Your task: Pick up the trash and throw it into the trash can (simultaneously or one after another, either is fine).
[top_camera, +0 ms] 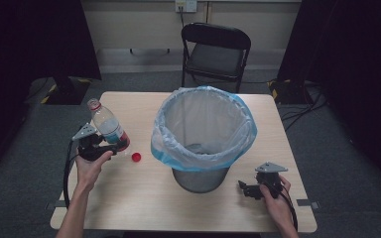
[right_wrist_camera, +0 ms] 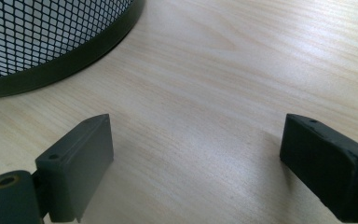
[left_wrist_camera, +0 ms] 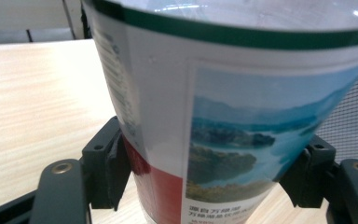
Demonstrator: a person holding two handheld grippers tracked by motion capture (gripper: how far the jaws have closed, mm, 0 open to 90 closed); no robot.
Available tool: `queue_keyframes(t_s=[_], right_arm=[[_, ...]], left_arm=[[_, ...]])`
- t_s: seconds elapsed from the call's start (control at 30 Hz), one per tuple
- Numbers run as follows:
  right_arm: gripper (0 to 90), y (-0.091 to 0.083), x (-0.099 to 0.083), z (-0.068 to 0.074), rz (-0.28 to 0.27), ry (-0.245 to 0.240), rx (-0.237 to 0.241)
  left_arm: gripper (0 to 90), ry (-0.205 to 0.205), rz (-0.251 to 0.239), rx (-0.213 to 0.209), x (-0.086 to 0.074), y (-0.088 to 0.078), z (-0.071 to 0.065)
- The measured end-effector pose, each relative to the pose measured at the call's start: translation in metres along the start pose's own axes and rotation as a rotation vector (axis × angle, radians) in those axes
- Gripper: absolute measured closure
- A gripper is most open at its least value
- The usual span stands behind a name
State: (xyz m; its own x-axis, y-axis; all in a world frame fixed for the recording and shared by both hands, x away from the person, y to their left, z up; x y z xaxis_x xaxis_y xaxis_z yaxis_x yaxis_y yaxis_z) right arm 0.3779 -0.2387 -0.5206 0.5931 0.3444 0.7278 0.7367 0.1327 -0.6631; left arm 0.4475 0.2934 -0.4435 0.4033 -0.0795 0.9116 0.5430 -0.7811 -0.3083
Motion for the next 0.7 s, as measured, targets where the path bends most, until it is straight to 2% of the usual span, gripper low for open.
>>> queue_keyframes(t_s=[0.1, 0.17, 0.2, 0.23, 0.27, 0.53, 0.67, 0.7], right_arm=[[8.7, 0.000, 0.000, 0.000, 0.000, 0.000, 0.000], [8.7, 0.000, 0.000, 0.000, 0.000, 0.000, 0.000], [8.7, 0.000, 0.000, 0.000, 0.000, 0.001, 0.000], [8.7, 0.000, 0.000, 0.000, 0.000, 0.001, 0.000], [8.7, 0.000, 0.000, 0.000, 0.000, 0.000, 0.000], [8.7, 0.000, 0.000, 0.000, 0.000, 0.000, 0.000], [8.7, 0.000, 0.000, 0.000, 0.000, 0.000, 0.000], [8.7, 0.000, 0.000, 0.000, 0.000, 0.001, 0.000]], left_arm=[[28.5, 0.008, -0.050, -0.041, 0.011, -0.004, -0.008], [28.4, 0.015, -0.057, -0.048, 0.014, -0.005, -0.011], [28.4, 0.041, -0.072, -0.045, 0.019, -0.007, -0.015], [28.4, 0.041, -0.072, -0.045, 0.019, -0.007, -0.015], [28.4, 0.044, -0.085, -0.061, 0.022, -0.009, -0.019], [28.3, 0.062, -0.108, -0.078, 0.034, -0.015, -0.026], [28.3, 0.073, -0.101, -0.086, 0.042, -0.015, -0.031], [28.2, 0.077, -0.116, -0.096, 0.046, -0.017, -0.034]])
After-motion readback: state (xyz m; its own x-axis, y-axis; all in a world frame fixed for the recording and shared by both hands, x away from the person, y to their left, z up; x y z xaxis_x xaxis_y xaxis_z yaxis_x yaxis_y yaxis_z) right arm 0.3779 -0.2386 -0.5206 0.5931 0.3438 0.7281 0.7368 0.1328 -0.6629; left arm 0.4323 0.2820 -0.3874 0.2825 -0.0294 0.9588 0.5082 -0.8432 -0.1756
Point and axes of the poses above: each handheld gripper's, and its own axes: y roughly forward along the jaws, x roughly out of its top, z roughly to its left, the point moved 3 cm from there along y, roughly forward along the jaws, and after that the axes turned 14 degrees about -x, right-handed, at the moved point
